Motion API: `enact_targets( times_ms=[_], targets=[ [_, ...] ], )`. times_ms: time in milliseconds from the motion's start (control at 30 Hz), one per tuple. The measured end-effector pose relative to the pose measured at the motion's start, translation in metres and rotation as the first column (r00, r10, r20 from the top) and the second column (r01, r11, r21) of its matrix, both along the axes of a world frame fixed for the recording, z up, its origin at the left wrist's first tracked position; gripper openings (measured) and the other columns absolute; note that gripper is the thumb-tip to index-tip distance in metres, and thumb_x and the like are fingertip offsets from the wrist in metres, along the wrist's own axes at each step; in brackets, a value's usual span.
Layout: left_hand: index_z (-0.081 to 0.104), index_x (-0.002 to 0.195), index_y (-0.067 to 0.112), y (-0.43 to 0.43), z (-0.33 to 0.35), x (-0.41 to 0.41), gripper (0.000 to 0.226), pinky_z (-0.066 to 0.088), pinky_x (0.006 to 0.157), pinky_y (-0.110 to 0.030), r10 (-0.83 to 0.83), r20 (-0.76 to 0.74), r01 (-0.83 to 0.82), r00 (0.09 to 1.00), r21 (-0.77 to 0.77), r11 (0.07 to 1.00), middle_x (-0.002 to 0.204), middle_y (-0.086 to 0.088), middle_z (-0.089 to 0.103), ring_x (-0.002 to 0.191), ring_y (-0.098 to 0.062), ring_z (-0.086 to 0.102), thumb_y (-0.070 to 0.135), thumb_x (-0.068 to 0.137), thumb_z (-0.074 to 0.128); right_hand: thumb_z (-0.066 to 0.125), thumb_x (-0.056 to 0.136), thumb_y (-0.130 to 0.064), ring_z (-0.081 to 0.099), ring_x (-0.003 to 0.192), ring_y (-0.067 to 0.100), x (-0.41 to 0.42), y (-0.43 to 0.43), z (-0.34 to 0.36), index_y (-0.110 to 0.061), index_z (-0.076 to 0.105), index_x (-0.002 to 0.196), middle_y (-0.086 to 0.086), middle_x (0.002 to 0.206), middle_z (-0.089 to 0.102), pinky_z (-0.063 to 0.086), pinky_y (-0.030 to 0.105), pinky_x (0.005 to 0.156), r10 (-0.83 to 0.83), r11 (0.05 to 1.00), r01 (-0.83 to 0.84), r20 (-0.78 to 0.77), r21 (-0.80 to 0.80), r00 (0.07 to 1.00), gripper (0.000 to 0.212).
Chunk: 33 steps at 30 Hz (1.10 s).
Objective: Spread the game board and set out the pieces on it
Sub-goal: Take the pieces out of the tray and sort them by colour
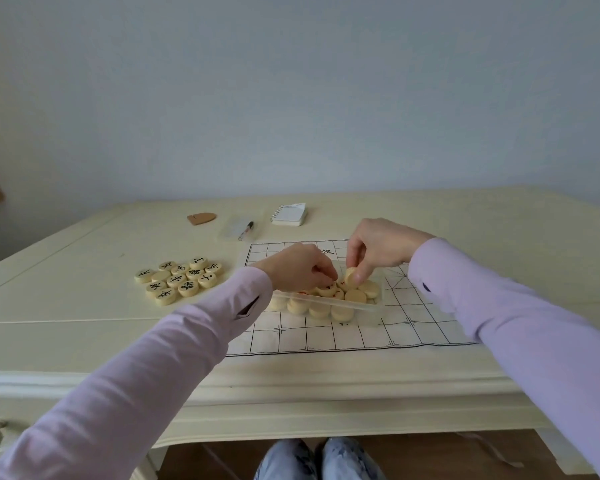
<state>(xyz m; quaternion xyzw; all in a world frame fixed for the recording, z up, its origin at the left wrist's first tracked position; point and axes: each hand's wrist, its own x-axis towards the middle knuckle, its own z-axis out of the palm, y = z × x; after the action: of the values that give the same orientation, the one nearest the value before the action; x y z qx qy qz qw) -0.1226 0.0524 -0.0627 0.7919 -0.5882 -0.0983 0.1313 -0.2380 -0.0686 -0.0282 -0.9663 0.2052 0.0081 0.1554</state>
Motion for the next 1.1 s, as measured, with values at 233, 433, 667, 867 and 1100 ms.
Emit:
enact_targets(
  times_ms=[233,433,667,867,1100],
  targets=[
    [0.068,0.111,0.022,0.000,0.002,0.003,0.029,0.037,0.060,-0.011,0.012,-0.020,-0.011,1.000,0.038,0.999,0.078,0.019,0.055,0.068,0.002,0.052,0.024,0.082,0.069,0.078,0.067,-0.002,0.058,0.080,0.012,0.000,0.000,-0.014,-0.022,0.066,0.077,-0.014,0.070,0.057,0.049,0.027,0.078,0.058,0.996,-0.062,-0.075,-0.057,0.995,0.025],
    [0.067,0.113,0.024,0.002,0.003,0.004,0.032,0.036,0.052,-0.003,0.012,-0.032,-0.011,0.999,0.034,0.999,0.082,0.017,0.055,0.068,0.003,0.051,0.022,0.081,0.070,0.076,0.070,0.000,0.061,0.086,0.010,-0.004,-0.003,-0.008,-0.016,0.076,0.093,-0.008,0.082,0.065,0.048,0.020,0.077,0.108,0.993,-0.112,-0.116,-0.032,0.987,0.028],
    [0.067,0.113,0.025,-0.002,-0.002,0.002,0.034,0.041,0.072,-0.012,-0.020,-0.031,0.020,0.999,0.015,1.000,0.103,0.007,0.065,0.094,-0.009,0.059,0.028,0.080,0.072,0.067,0.076,0.002,0.061,0.103,0.014,-0.008,-0.004,-0.008,-0.013,0.077,0.085,0.002,0.107,0.071,0.049,0.029,0.093,0.122,0.992,-0.124,-0.084,-0.020,0.989,0.020],
    [0.071,0.099,0.031,-0.009,-0.004,-0.007,0.023,0.045,0.078,-0.018,-0.040,-0.128,0.040,0.991,-0.004,0.999,0.090,0.013,0.056,0.085,-0.006,0.054,0.024,0.077,0.073,0.073,0.075,-0.004,0.061,0.088,0.015,-0.006,-0.005,-0.006,-0.013,0.073,0.098,-0.006,0.083,0.066,0.048,0.018,0.070,0.062,0.995,-0.066,-0.049,-0.078,0.997,0.024],
    [0.070,0.082,0.040,-0.018,-0.004,-0.021,0.011,0.050,0.086,-0.028,-0.057,-0.172,0.060,0.983,0.007,0.998,0.099,0.007,0.068,0.093,-0.013,0.060,0.030,0.078,0.073,0.077,0.068,-0.010,0.062,0.082,0.024,-0.001,-0.002,-0.012,-0.017,0.070,0.082,0.001,0.080,0.063,0.049,0.027,0.064,-0.039,0.972,0.003,-0.149,-0.235,0.988,0.018]
  ],
)
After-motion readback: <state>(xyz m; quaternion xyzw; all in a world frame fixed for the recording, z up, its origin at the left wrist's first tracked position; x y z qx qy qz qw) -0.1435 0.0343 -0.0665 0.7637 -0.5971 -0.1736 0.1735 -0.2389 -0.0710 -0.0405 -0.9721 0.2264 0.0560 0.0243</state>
